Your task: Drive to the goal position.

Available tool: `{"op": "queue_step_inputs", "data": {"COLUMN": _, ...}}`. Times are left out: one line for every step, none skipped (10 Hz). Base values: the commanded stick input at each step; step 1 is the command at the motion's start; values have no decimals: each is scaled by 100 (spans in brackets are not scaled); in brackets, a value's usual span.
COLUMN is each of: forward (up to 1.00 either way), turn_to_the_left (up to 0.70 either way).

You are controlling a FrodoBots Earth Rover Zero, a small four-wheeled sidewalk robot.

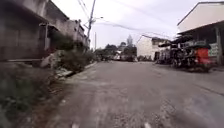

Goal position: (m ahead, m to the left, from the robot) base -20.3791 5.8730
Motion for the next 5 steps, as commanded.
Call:
{"op": "queue_step_inputs", "data": {"forward": 70, "turn_to_the_left": 0}}
{"op": "queue_step_inputs", "data": {"forward": 70, "turn_to_the_left": 0}}
{"op": "queue_step_inputs", "data": {"forward": 70, "turn_to_the_left": 0}}
{"op": "queue_step_inputs", "data": {"forward": 70, "turn_to_the_left": 0}}
{"op": "queue_step_inputs", "data": {"forward": 70, "turn_to_the_left": 0}}
